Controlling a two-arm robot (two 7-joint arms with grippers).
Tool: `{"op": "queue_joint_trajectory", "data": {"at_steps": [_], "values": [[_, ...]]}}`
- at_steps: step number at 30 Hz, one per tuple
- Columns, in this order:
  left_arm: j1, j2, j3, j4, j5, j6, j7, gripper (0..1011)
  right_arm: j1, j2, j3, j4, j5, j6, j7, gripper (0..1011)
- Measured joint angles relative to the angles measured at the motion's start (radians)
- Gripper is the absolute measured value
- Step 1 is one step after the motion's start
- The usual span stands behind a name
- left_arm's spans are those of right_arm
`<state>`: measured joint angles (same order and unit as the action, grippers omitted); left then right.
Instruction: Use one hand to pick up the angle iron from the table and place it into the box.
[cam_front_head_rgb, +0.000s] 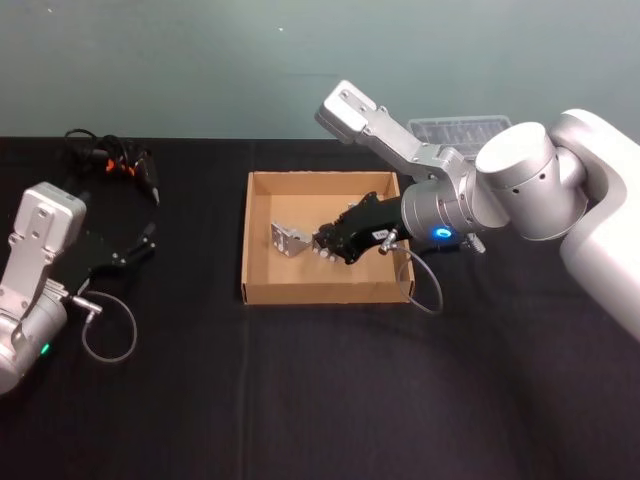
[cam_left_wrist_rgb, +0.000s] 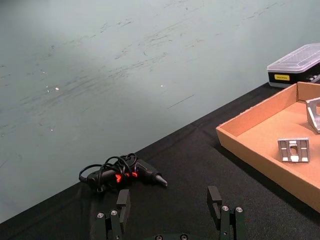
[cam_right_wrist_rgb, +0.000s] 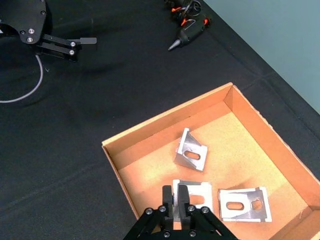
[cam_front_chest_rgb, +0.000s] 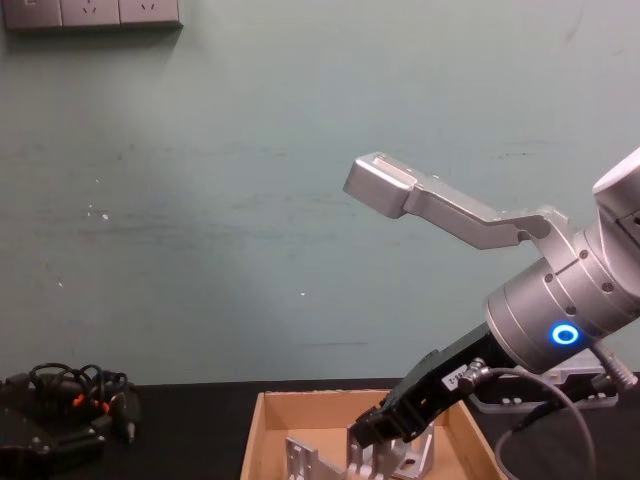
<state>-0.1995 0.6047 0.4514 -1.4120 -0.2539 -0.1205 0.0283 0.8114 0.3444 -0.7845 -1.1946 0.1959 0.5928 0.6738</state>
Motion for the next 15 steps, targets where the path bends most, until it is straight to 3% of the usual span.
{"op": "queue_joint_trajectory", "data": {"at_steps": [9, 15], "values": [[0.000, 0.000, 0.000, 0.000, 0.000, 0.000, 0.000, 1011, -0.001, 0.001, 0.001, -0.002, 0.001, 0.000, 0.000, 286], [0.000, 0.000, 0.000, 0.000, 0.000, 0.000, 0.000, 1011, -0.001, 0.001, 0.001, -0.003, 0.001, 0.000, 0.000, 509]]}}
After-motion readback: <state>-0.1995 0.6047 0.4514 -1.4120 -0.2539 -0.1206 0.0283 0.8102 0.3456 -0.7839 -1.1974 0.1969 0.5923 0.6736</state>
